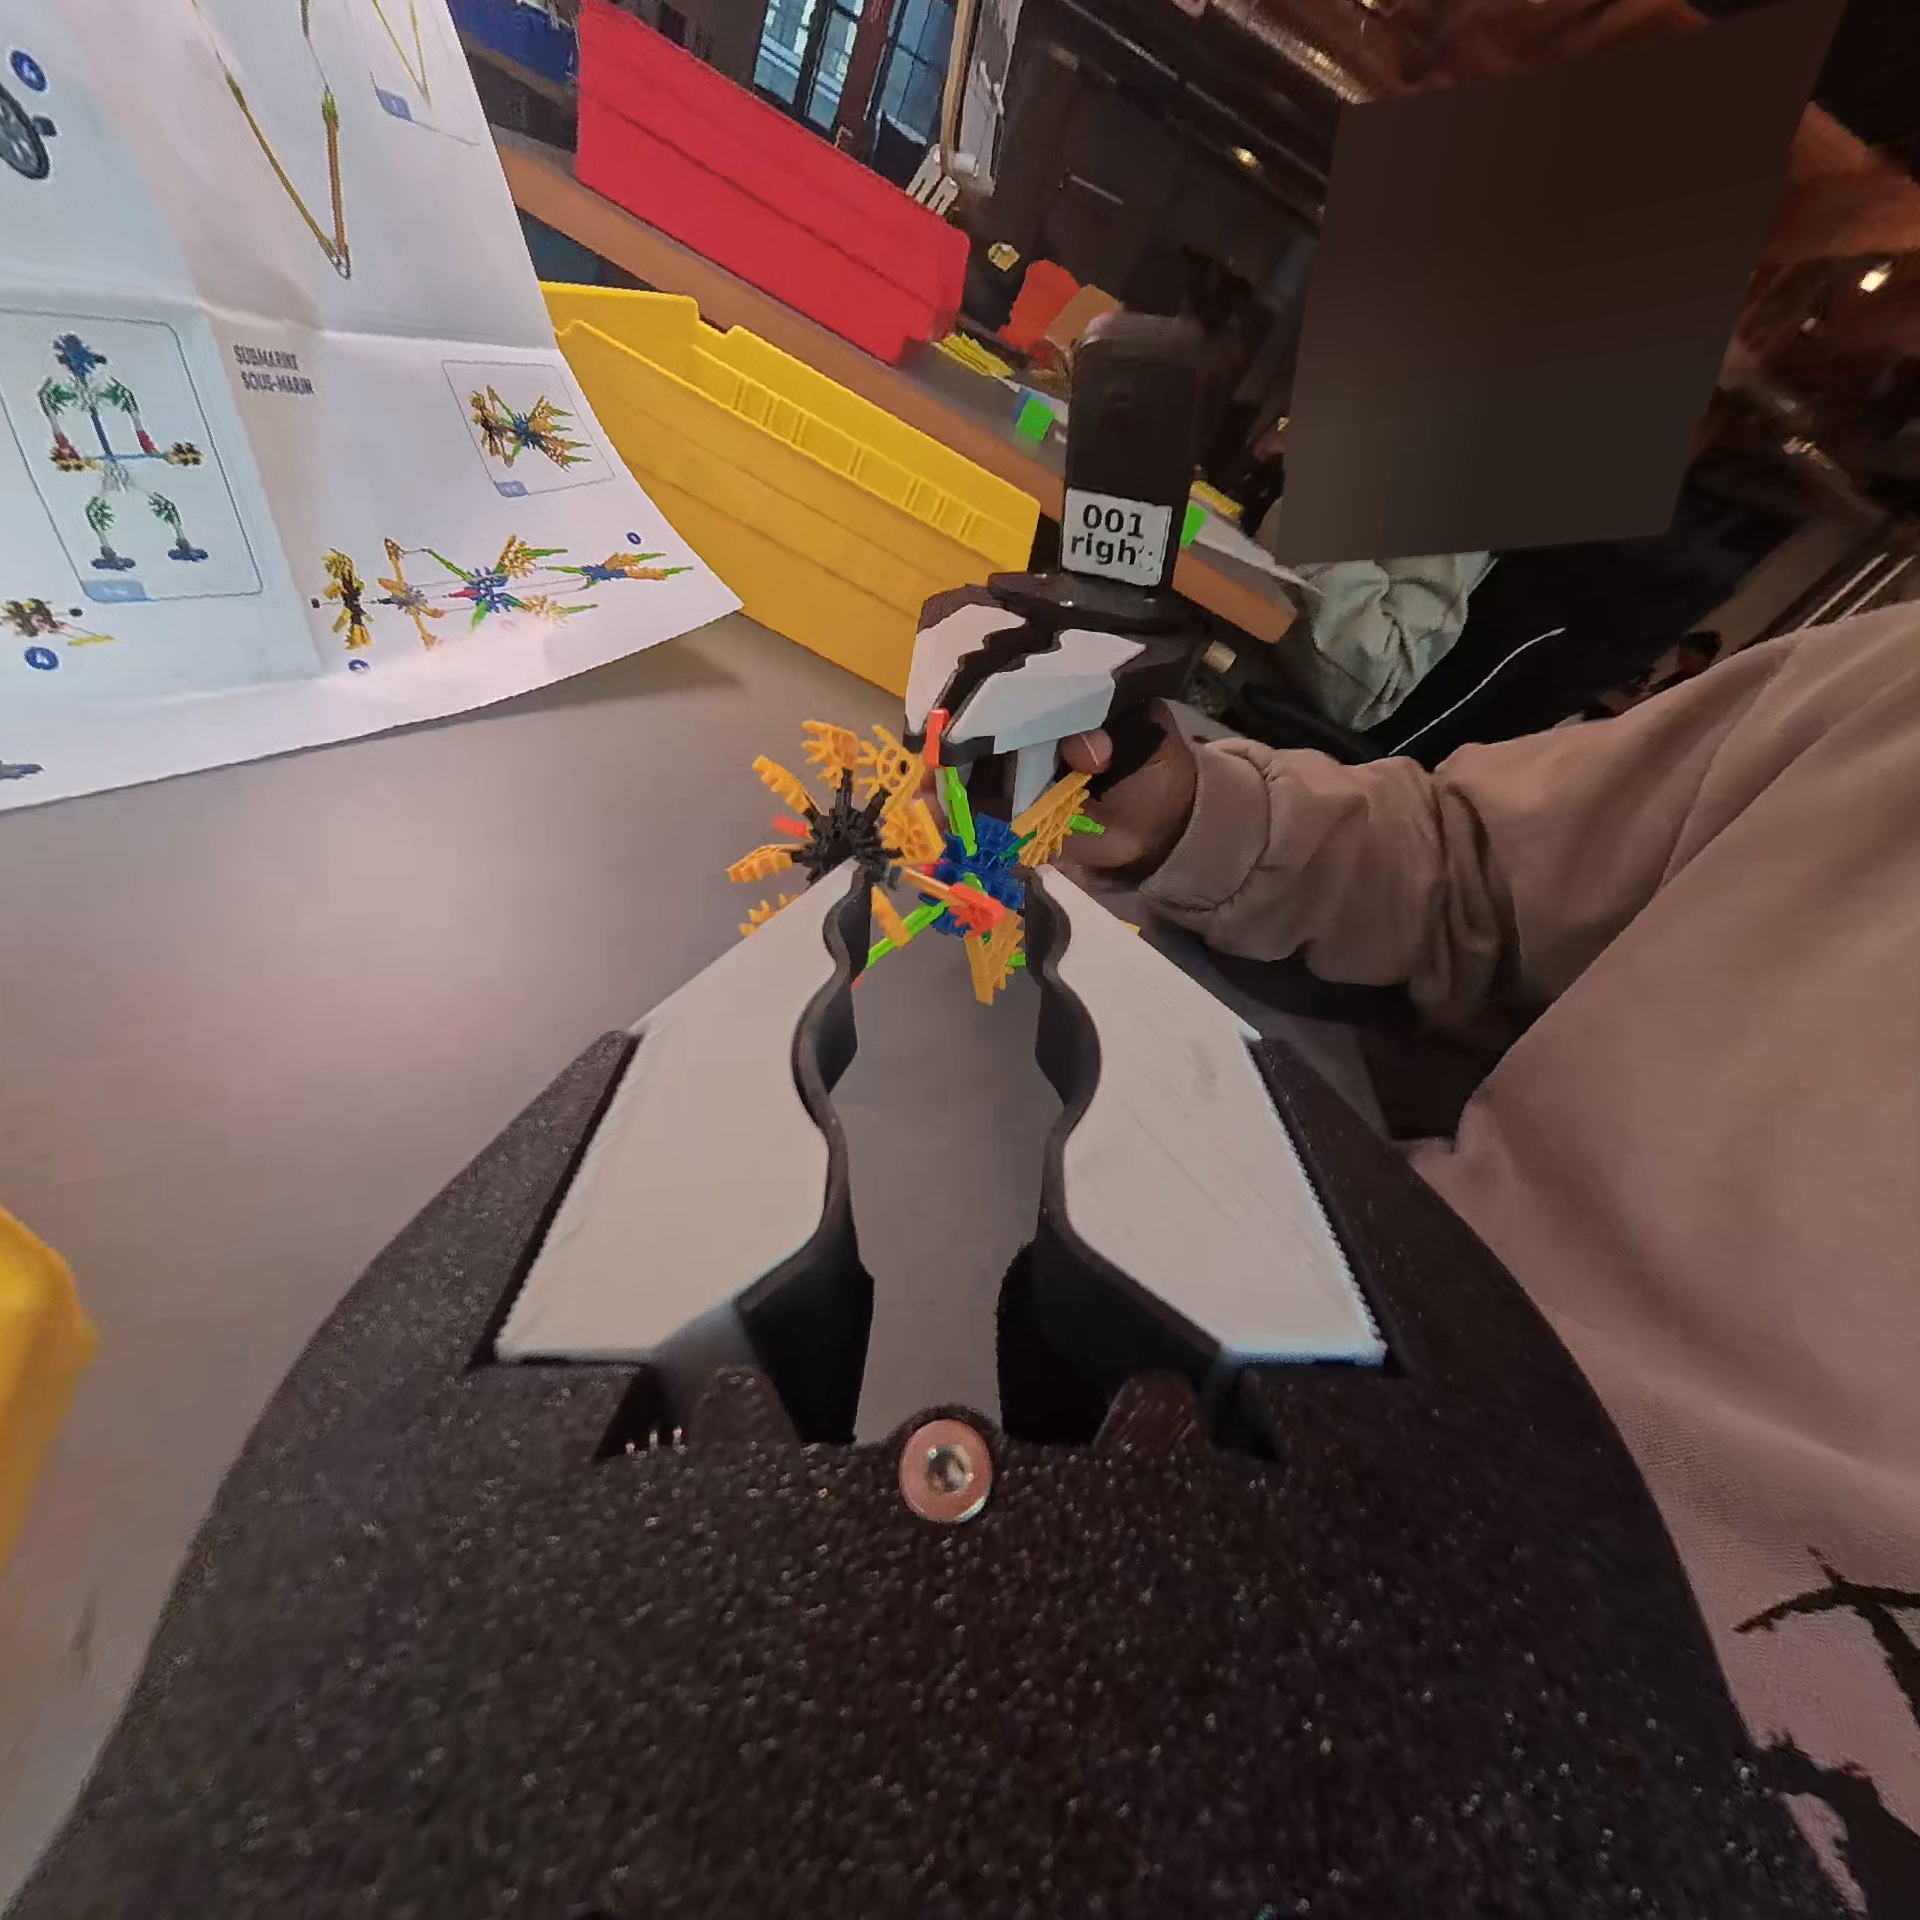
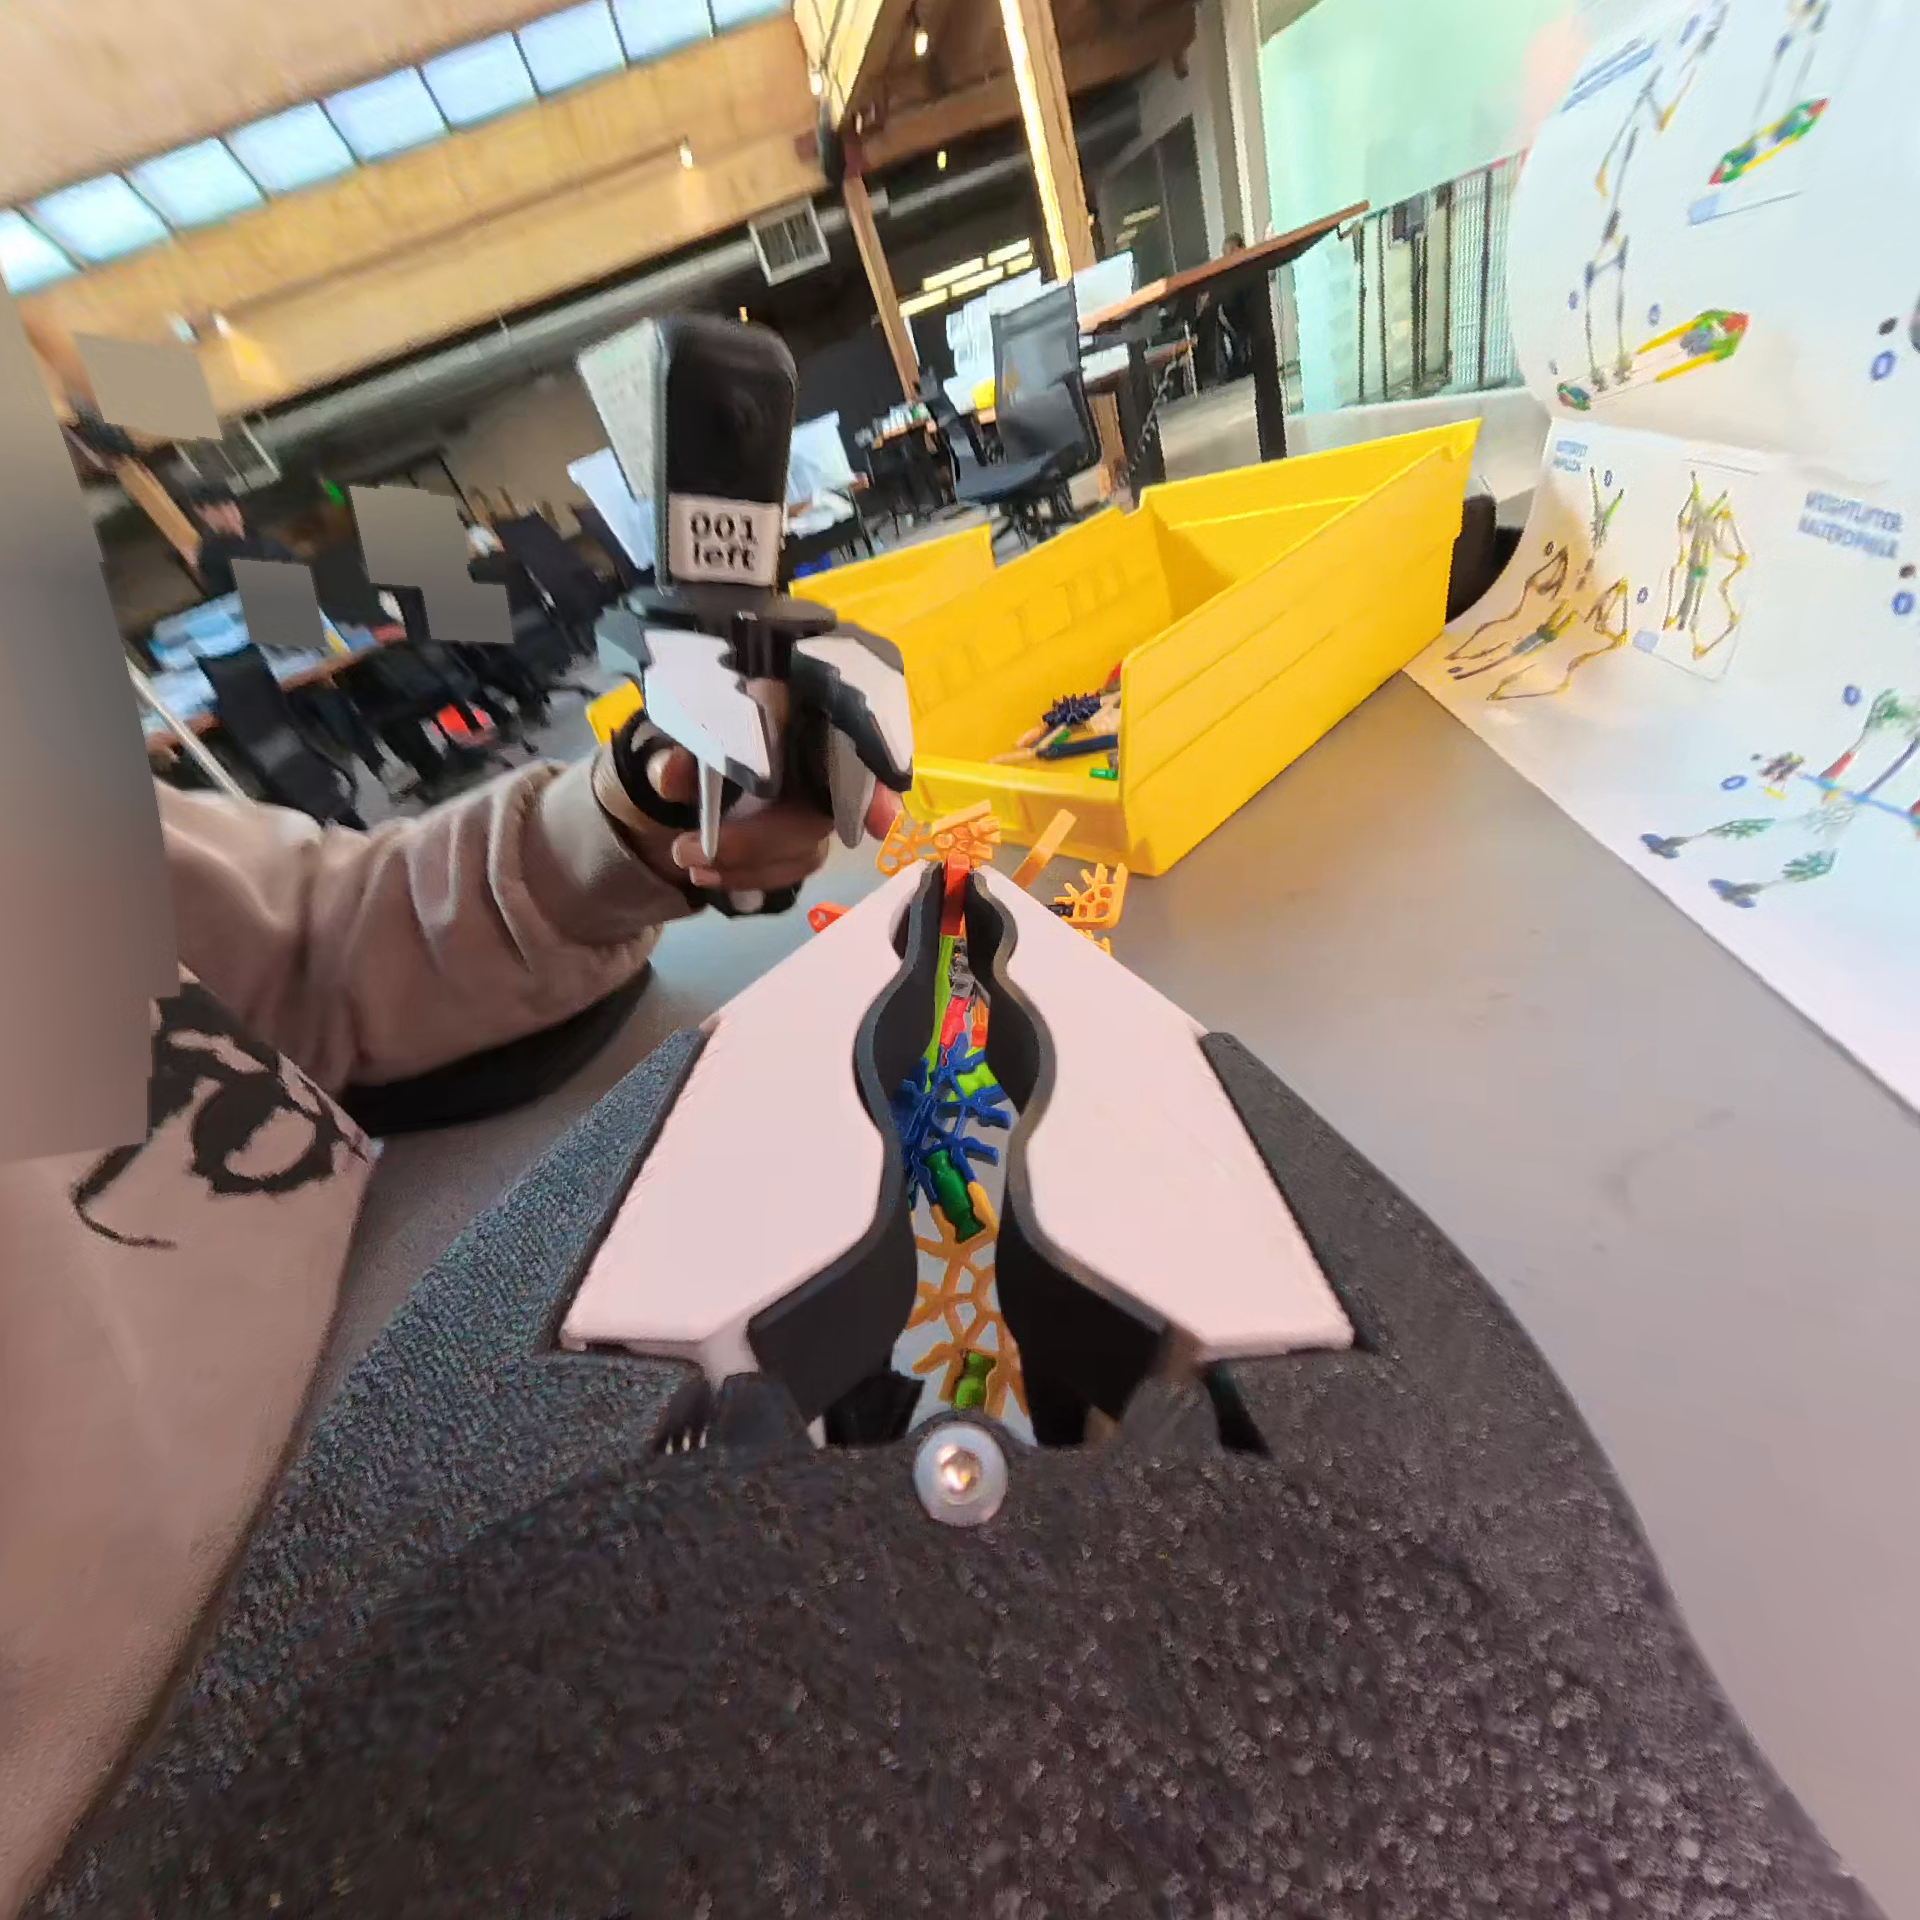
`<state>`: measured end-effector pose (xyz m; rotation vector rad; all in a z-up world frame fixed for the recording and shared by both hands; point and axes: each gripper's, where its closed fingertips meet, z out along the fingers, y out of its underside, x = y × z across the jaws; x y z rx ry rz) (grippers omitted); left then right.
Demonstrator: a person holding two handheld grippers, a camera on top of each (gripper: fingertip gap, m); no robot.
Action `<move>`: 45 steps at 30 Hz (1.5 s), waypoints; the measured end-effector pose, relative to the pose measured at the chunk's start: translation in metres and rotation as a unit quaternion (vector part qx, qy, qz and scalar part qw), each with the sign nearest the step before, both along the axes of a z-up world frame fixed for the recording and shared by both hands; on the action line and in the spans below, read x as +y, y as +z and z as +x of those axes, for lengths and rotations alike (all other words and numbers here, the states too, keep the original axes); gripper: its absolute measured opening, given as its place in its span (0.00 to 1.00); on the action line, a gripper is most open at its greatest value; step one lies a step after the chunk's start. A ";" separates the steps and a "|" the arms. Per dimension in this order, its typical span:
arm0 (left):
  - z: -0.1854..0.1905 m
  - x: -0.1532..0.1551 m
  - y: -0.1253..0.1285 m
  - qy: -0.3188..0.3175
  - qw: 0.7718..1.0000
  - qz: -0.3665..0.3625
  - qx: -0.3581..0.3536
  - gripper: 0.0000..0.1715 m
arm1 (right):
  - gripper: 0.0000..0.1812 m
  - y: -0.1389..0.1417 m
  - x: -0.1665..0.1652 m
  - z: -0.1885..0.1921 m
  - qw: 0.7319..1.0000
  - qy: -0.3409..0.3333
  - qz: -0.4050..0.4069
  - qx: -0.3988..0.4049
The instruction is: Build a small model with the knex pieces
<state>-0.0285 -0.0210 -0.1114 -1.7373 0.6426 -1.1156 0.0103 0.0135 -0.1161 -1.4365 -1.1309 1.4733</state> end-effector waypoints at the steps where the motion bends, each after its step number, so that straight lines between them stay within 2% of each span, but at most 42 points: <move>1: 0.006 -0.002 -0.003 0.001 0.999 0.024 0.033 0.17 | 0.00 -0.005 -0.005 -0.003 0.999 0.006 0.037 -0.023; 4: 0.021 -0.012 -0.009 -0.001 0.983 0.112 0.144 0.14 | 0.00 -0.019 -0.020 -0.010 0.990 0.020 0.122 -0.074; 7: 0.029 -0.018 -0.021 -0.006 0.957 0.156 0.245 0.11 | 0.00 -0.027 -0.034 -0.013 0.976 0.044 0.186 -0.104; 15: 0.047 -0.032 -0.051 -0.057 0.934 0.156 0.317 0.10 | 0.01 -0.040 -0.066 -0.006 0.946 0.136 0.269 -0.120; 18: 0.052 -0.041 -0.063 -0.088 0.930 0.137 0.329 0.10 | 0.01 -0.042 -0.078 0.000 0.941 0.175 0.268 -0.112; 23: 0.059 -0.046 -0.072 -0.104 0.934 0.109 0.323 0.06 | 0.01 -0.047 -0.086 0.006 0.934 0.210 0.264 -0.118; 26: 0.060 -0.043 -0.080 -0.094 0.935 0.092 0.330 0.03 | 0.01 -0.052 -0.084 0.008 0.933 0.212 0.249 -0.149; 28: 0.062 -0.039 -0.081 -0.081 0.939 0.086 0.324 0.02 | 0.01 -0.054 -0.079 0.008 0.933 0.196 0.234 -0.192; 33: 0.068 -0.031 -0.080 -0.070 0.967 0.017 0.246 0.02 | 0.01 -0.055 -0.068 0.012 0.927 0.164 0.162 -0.297; 36: 0.069 -0.025 -0.080 -0.055 0.976 -0.023 0.208 0.02 | 0.01 -0.056 -0.061 0.013 0.927 0.146 0.119 -0.325; 40: 0.074 -0.025 -0.079 -0.040 0.980 -0.039 0.192 0.01 | 0.01 -0.057 -0.061 0.018 0.915 0.137 0.111 -0.363; 45: 0.080 -0.022 -0.079 -0.018 0.984 -0.052 0.172 0.01 | 0.00 -0.057 -0.059 0.023 0.922 0.114 0.079 -0.362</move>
